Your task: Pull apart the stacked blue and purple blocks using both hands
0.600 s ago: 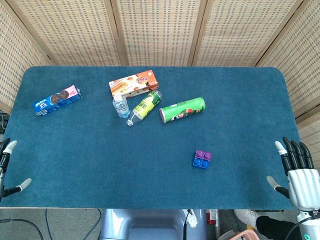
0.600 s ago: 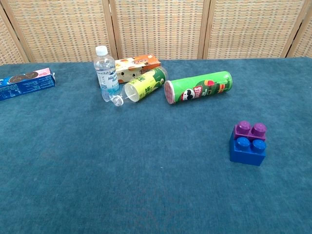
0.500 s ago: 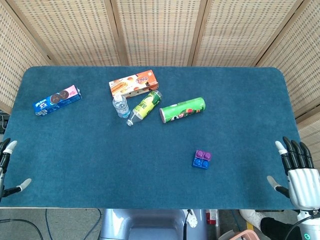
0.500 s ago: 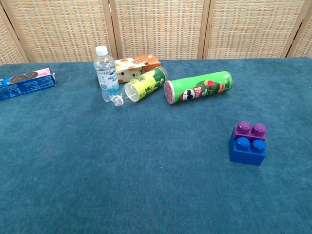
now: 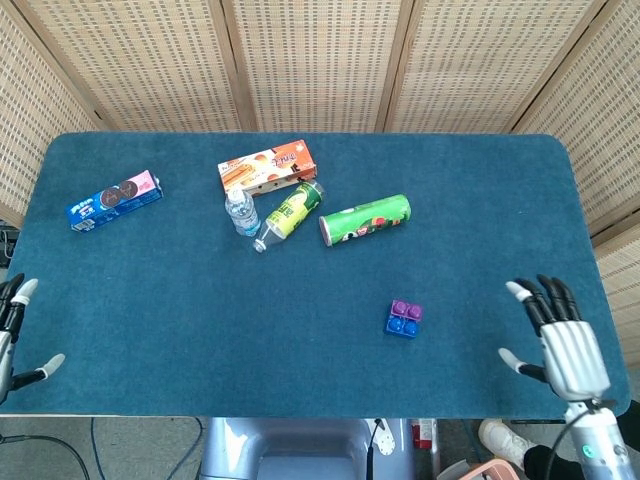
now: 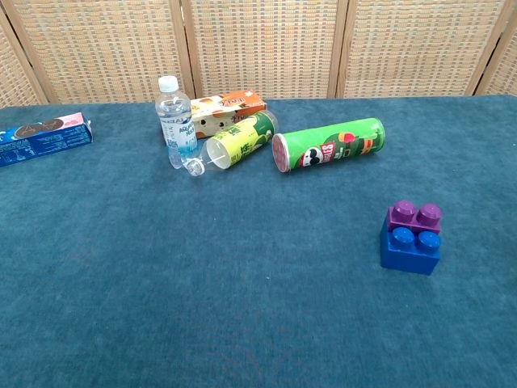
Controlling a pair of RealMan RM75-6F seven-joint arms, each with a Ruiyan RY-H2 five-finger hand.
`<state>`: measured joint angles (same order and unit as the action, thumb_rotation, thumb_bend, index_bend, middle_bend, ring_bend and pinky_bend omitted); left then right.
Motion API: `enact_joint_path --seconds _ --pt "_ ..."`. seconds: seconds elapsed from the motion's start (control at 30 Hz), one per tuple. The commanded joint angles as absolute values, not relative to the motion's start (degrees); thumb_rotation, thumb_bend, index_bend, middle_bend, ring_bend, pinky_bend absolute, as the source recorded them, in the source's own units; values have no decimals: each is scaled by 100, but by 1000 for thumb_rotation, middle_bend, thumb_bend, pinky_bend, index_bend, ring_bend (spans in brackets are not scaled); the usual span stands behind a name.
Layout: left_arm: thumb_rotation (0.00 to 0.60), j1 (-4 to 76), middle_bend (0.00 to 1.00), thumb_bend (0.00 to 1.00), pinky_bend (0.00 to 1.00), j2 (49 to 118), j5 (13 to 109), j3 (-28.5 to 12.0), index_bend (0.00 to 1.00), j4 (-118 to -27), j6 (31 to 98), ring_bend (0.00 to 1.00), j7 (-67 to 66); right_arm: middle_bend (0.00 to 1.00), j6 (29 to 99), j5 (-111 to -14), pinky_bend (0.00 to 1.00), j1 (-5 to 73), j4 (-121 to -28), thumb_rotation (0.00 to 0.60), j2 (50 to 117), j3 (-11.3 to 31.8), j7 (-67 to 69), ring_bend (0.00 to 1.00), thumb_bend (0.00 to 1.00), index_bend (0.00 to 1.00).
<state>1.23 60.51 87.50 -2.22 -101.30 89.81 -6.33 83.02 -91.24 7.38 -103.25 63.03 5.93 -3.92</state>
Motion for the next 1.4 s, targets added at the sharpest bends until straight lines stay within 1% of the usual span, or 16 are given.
enact_joint_path --seconds 0.03,0.07,0.1,0.17,0.23,0.33,0.37,0.53,0.87,1.4 --pt "600 177 0 0 0 6126 8625 -258 0 -10126 8871 0 -779 261 7006 -8208 0 1529 -10697 600 6294 968 26 0 66 212" --pt "600 192 0 0 0 6149 8580 -270 0 -10123 8840 0 -837 267 6654 -7889 0 1728 -10719 600 6304 1053 -115 0 73 244" --pt "600 202 0 0 0 6165 8552 -277 0 -10119 8819 0 -877 274 6451 -7682 0 1859 -10707 600 6337 1104 -265 0 78 274" --pt "600 225 0 0 0 6206 8480 -289 0 -10110 8763 0 -981 285 6082 -7161 0 2148 -10620 600 6511 1194 -735 1 88 298" --pt "600 253 0 0 0 6244 8415 -299 0 -10104 8701 0 -1065 291 5843 -6643 0 2391 -10516 600 6758 1234 -1195 3 107 304" --pt "600 291 0 0 0 6284 8337 -310 0 -10083 8616 0 -1144 301 5722 -6152 0 2609 -10364 600 7039 1252 -1641 4 144 311" --pt "600 311 0 0 0 6304 8293 -318 0 -10076 8573 0 -1179 304 5719 -5903 0 2721 -10267 600 7206 1263 -1888 4 157 314" --pt "600 352 0 0 0 6342 8200 -337 0 -10062 8497 0 -1249 319 5869 -5258 0 3013 -10056 600 7687 1283 -2532 7 205 333" --pt "600 375 0 0 0 6362 8178 -317 0 -10049 8460 0 -1301 330 6185 -4631 0 3358 -10028 600 8153 1246 -3273 11 264 344" --pt "600 405 0 0 0 6337 8127 -315 0 -10048 8413 0 -1258 341 6442 -4048 0 3625 -10463 600 8201 1170 -3728 19 265 348"
